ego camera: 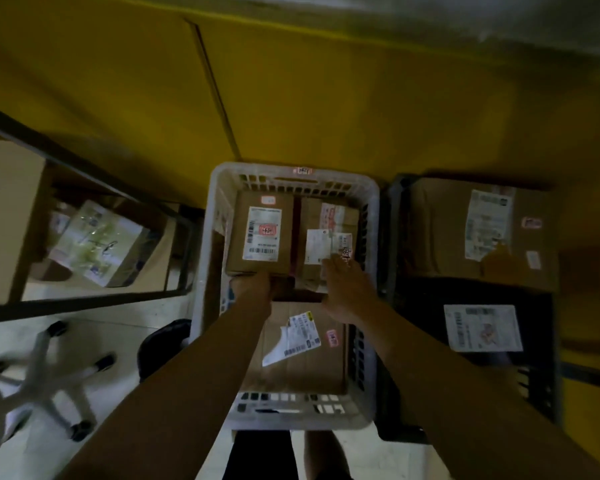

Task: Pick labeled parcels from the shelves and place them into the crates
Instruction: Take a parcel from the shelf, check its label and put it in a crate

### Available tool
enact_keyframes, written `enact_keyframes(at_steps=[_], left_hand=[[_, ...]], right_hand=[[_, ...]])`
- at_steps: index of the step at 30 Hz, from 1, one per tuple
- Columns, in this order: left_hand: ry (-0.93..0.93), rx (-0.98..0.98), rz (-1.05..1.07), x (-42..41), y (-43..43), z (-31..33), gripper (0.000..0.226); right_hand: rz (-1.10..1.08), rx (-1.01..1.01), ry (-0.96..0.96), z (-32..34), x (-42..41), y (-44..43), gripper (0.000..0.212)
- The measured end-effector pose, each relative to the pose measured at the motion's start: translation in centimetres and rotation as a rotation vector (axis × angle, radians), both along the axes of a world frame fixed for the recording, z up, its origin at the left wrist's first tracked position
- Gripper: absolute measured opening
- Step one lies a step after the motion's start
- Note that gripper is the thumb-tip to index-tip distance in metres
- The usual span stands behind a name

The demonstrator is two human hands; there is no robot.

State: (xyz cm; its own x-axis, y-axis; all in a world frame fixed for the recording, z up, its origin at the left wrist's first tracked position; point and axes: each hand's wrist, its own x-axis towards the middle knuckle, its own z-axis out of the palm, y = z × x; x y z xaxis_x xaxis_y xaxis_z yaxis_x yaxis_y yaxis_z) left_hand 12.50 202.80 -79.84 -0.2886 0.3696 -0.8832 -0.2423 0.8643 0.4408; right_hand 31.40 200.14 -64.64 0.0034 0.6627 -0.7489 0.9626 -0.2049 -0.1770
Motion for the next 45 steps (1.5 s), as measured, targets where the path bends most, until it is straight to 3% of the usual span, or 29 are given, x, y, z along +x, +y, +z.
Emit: enact_keyframes(at_steps=[1, 3, 7, 12, 18, 22, 24, 26, 29, 32, 34, 39, 45], left_hand=[[0.022, -0.003, -0.013, 0.0, -0.1, -2.3, 0.079], [-0.067, -0.028, -0.052, 0.0, -0.5, -5.3, 0.064], [-0.164, -0.039, -0.156, 1.7, 0.9, 1.3, 0.033], [-0.294, -0.085, -0.254, 1.1, 1.9, 3.0, 0.032], [-0.250, -0.201, -0.107, 1.3, 3.2, 7.3, 0.032], [-0.115, -0.138, -0.263, 2.2, 2.9, 11.0, 0.032], [0.055, -0.001, -0.493, 2.5, 3.1, 13.8, 0.020], [0.200, 0.180, -0.856, 2.8, 3.5, 17.4, 0.013], [0.379, 0.514, -1.368, 4.1, 5.3, 23.7, 0.027], [0.628, 0.826, -1.746, 7.0, 7.0, 30.3, 0.033], [0.787, 1.017, -1.917, 10.1, 6.8, 35.2, 0.046], [0.975, 1.347, -2.329, 18.5, 1.6, 46.1, 0.049], [0.880, 1.755, -2.523, 28.0, -10.1, 56.5, 0.068]], right_hand=[[0.012, 0.003, -0.019, -0.3, -0.2, 0.1, 0.090], [0.016, 0.002, -0.040, -0.7, -0.6, 0.1, 0.092], [0.018, -0.041, -0.047, -0.8, -0.6, 0.6, 0.094], [0.015, -0.044, -0.019, -0.6, -0.5, 0.8, 0.093], [-0.110, -0.051, 0.158, 1.0, 0.4, 1.2, 0.070], [-0.198, 0.019, 0.215, 4.3, 0.2, 1.6, 0.068], [-0.199, 0.041, 0.221, 6.7, 0.6, 1.4, 0.070], [-0.223, 0.101, 0.204, 9.1, 1.6, 0.5, 0.064], [-0.253, 0.191, 0.144, 12.5, 4.3, -1.0, 0.045], [-0.259, 0.267, 0.067, 18.4, 7.1, -3.2, 0.049], [-0.251, 0.324, -0.026, 22.4, 8.9, -5.6, 0.055], [-0.310, 0.429, -0.240, 31.6, 14.0, -14.1, 0.078], [-0.562, 0.539, -0.542, 43.2, 18.4, -30.0, 0.077]])
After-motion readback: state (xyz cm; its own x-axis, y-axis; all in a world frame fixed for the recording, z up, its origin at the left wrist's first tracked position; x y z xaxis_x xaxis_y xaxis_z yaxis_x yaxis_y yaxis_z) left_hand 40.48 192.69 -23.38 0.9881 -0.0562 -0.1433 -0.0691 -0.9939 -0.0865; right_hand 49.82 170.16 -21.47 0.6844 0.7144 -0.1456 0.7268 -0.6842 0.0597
